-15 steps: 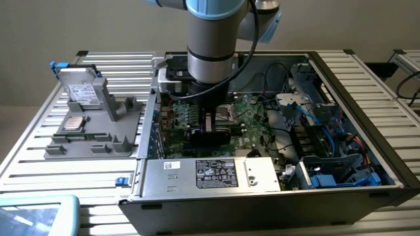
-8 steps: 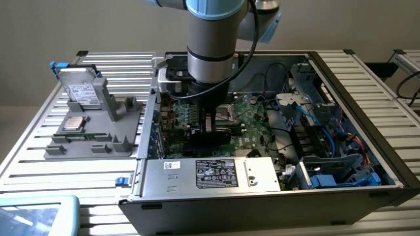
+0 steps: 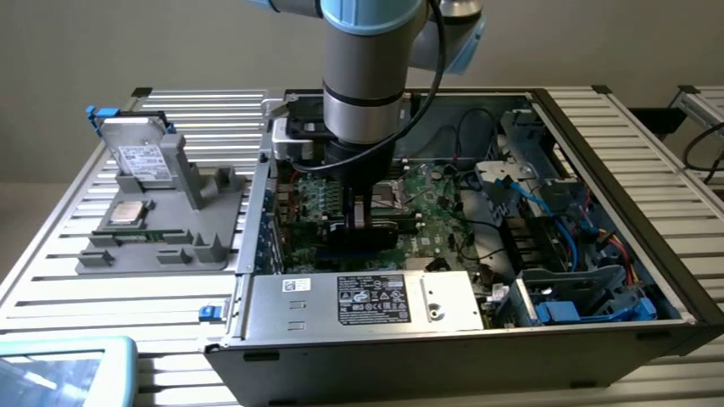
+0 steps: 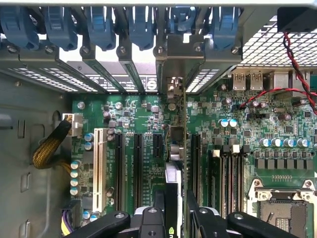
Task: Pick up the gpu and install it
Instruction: 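Insert the gpu into the slot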
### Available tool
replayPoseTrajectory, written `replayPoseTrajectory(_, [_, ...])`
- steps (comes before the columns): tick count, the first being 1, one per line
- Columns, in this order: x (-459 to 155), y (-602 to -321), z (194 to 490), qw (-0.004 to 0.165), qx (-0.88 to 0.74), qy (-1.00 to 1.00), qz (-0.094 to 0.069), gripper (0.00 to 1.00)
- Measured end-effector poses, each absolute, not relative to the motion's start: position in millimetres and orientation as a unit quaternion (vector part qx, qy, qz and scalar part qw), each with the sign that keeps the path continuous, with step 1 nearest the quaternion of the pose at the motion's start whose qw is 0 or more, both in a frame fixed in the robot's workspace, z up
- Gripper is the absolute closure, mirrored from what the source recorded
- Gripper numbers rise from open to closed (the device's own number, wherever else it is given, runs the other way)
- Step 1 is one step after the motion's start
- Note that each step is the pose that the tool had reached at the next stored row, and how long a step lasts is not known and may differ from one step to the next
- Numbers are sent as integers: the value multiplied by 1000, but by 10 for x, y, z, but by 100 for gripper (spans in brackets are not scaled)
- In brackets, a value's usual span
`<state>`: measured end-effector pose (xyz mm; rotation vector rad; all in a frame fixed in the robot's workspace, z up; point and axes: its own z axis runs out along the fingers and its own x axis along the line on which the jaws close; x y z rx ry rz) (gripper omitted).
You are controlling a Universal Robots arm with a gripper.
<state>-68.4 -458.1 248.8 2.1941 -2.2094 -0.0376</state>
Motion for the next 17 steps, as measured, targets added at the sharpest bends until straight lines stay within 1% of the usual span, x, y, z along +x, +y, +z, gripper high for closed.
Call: replayPoseTrajectory(17, [-684,-4581,2476,14,706,-708,-12,73])
